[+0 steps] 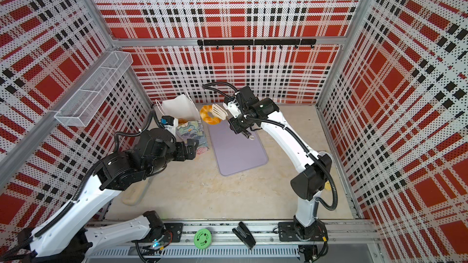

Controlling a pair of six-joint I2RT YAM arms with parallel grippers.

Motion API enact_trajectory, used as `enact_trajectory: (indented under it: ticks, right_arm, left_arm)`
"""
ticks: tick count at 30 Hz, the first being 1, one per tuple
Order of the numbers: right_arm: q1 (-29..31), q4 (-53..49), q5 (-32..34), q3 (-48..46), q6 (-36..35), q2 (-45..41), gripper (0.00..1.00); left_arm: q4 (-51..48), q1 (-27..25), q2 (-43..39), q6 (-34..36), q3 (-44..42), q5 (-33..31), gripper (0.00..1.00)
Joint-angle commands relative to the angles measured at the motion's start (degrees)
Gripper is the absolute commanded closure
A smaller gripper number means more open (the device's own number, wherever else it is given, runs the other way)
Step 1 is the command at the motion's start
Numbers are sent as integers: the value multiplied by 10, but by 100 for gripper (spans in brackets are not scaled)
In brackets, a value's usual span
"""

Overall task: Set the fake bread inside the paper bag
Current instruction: 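Carry the ring bun over the floral bag while the left spatula follows, then lower the ring bun into the bag and open the right tongs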

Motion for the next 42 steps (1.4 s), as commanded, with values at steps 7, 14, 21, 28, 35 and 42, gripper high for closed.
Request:
enact_trajectory:
  ticks: [7, 14, 21, 28, 35, 42]
  right_arm:
    - [41, 80, -10, 67, 20, -11, 76]
    - [71, 94, 4, 120, 25, 30, 76]
    - [102, 131, 36, 146, 25, 67, 76]
    - [114, 151, 83, 166, 25, 106, 76]
    - [122, 158, 119, 177, 17, 135, 74]
    - [123, 148, 146, 183, 6, 151, 60]
  left_arm:
    - [-24, 35, -67, -8, 4, -77, 1]
    - [-33, 81, -92, -10, -9, -63, 1]
    - [-34, 140, -110, -12, -30, -17, 1]
    - [-36, 169, -118, -8, -43, 9, 1]
    - [-39, 175, -120, -7, -54, 14, 1]
    - [-38, 178, -118, -9, -62, 20, 1]
